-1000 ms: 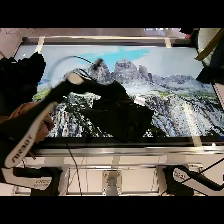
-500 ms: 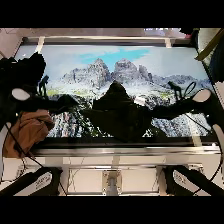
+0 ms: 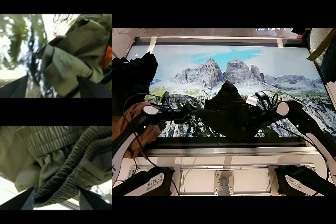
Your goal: Fold the clothes and pants, and hang the long-sleeved shirts on hangers.
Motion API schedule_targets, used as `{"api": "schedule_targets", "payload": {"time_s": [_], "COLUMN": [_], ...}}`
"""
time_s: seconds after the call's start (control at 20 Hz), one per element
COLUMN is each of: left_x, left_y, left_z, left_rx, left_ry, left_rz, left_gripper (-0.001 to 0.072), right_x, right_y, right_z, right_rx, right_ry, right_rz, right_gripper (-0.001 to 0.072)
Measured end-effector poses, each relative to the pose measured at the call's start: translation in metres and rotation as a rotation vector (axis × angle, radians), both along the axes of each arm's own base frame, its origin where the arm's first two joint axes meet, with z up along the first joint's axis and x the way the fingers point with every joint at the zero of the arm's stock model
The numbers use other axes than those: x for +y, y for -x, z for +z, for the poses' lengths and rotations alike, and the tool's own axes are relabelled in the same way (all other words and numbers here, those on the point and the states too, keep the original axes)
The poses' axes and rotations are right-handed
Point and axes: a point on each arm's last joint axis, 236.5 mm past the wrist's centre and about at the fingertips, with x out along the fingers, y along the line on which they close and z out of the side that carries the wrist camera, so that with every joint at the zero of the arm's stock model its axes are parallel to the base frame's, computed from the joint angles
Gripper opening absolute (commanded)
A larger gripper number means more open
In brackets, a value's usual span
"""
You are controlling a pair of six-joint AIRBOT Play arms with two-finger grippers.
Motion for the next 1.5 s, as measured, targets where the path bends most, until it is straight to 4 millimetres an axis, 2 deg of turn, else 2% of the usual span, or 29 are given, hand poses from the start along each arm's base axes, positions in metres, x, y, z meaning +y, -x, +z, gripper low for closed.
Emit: {"api": "schedule_targets", "payload": {"time_s": [0.15, 0.2, 0.25, 0.3, 0.4, 0.45, 0.65, 0.75, 0.85, 0.95, 1.0, 1.1, 1.25, 1.5], "left_x": [-0.012, -0.015, -0.017, -0.017, -0.019, -0.019, -0.017, -0.009, 0.008, 0.031, 0.042, 0.056, 0.064, 0.071], "left_y": [-0.01, -0.012, -0.015, -0.016, -0.019, -0.02, -0.026, -0.036, -0.051, -0.063, -0.065, -0.06, -0.047, -0.026], "left_z": [-0.006, -0.008, -0.009, -0.01, -0.011, -0.011, -0.005, 0.012, 0.046, 0.092, 0.116, 0.158, 0.211, 0.294], "left_rx": [-0.014, -0.016, -0.02, -0.023, -0.028, -0.029, -0.06, -0.117, -0.218, -0.346, -0.407, -0.502, -0.627, -0.833], "left_ry": [0.009, 0.013, 0.016, 0.015, 0.015, 0.016, 0.01, 0.006, 0.002, -0.017, -0.028, -0.044, -0.063, -0.103], "left_rz": [0.043, 0.055, 0.07, 0.08, 0.094, 0.098, 0.104, 0.113, 0.138, 0.164, 0.171, 0.164, 0.153, 0.158], "left_gripper": [0.0692, 0.0535, 0.0197, 0.0035, 0.0022, 0.0022, 0.0021, 0.002, 0.002, 0.0019, 0.0019, 0.0019, 0.0019, 0.0016], "right_x": [-0.001, 0.0, 0.0, 0.0, 0.0, -0.001, -0.005, -0.008, -0.014, -0.023, -0.027, -0.029, -0.027, -0.007], "right_y": [0.001, 0.001, 0.002, 0.002, 0.002, 0.002, -0.004, -0.013, -0.019, -0.021, -0.021, -0.017, -0.003, 0.017], "right_z": [-0.009, -0.012, -0.015, -0.017, -0.019, -0.02, -0.016, 0.001, 0.032, 0.071, 0.091, 0.118, 0.137, 0.15], "right_rx": [0.02, 0.029, 0.037, 0.045, 0.053, 0.056, 0.038, 0.0, -0.045, -0.107, -0.147, -0.198, -0.202, -0.165], "right_ry": [0.029, 0.033, 0.037, 0.04, 0.044, 0.046, 0.068, 0.085, 0.107, 0.13, 0.133, 0.119, 0.089, -0.012], "right_rz": [-0.016, -0.022, -0.029, -0.037, -0.049, -0.052, -0.049, -0.037, -0.017, -0.005, -0.004, -0.005, 0.004, 0.026], "right_gripper": [0.0557, 0.0555, 0.0487, 0.0374, 0.0102, 0.0031, 0.0032, 0.0032, 0.0032, 0.0032, 0.0032, 0.0032, 0.0032, 0.0032]}}
